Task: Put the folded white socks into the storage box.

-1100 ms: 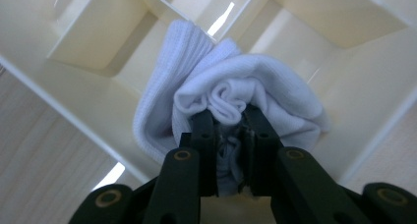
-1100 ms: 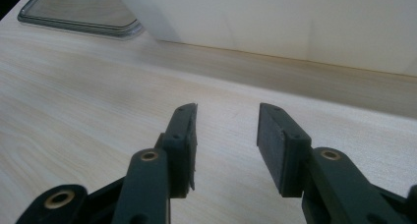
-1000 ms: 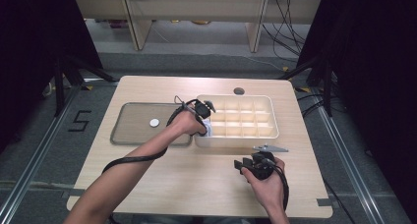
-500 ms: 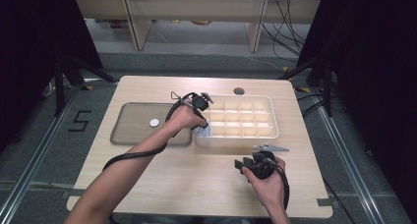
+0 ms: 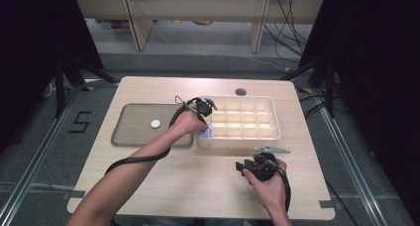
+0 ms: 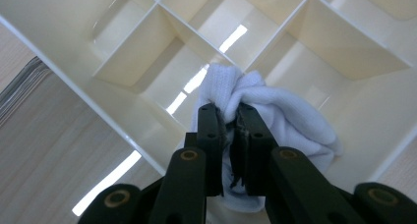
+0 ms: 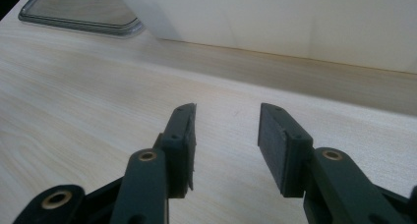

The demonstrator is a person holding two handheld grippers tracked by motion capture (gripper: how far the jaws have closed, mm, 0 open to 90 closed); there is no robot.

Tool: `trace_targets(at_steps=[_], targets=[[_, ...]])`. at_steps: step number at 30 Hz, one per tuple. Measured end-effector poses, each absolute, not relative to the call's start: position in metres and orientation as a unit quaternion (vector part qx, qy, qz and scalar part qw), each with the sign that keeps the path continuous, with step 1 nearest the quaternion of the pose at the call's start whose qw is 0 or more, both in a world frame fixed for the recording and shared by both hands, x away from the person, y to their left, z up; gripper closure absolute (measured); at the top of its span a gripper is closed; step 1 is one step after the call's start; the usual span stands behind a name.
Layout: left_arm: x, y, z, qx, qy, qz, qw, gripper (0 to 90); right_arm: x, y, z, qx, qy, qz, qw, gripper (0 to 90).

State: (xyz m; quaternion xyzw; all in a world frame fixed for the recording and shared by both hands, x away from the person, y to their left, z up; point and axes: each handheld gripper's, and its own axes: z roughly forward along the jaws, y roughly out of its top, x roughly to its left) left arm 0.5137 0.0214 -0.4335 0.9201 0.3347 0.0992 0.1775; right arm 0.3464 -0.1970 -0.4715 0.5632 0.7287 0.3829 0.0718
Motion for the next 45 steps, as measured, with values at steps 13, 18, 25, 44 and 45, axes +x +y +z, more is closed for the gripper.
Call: trace_targets(at_steps=[13,18,25,44,45], targets=[[0.511,0.016,-0.443,0.928,0.325,0.108,0.149,83.5,0.348,-0.200,-0.474,0.546,0.737,0.390,0.077,58.5],[0.512,0.018,-0.444,0.928,0.326,0.102,0.149,83.4,0.348,-0.200,-0.474,0.546,0.738,0.390,0.079,58.4],[0.514,0.025,-0.441,0.924,0.331,0.085,0.173,80.4,0.348,-0.200,-0.474,0.546,0.737,0.390,0.078,57.7],[0.498,0.047,-0.411,0.892,0.334,0.081,0.295,46.0,0.348,-0.204,-0.473,0.551,0.733,0.390,0.086,55.2],[0.497,0.050,-0.410,0.892,0.329,0.081,0.299,44.8,0.348,-0.204,-0.473,0.552,0.732,0.389,0.085,55.1]])
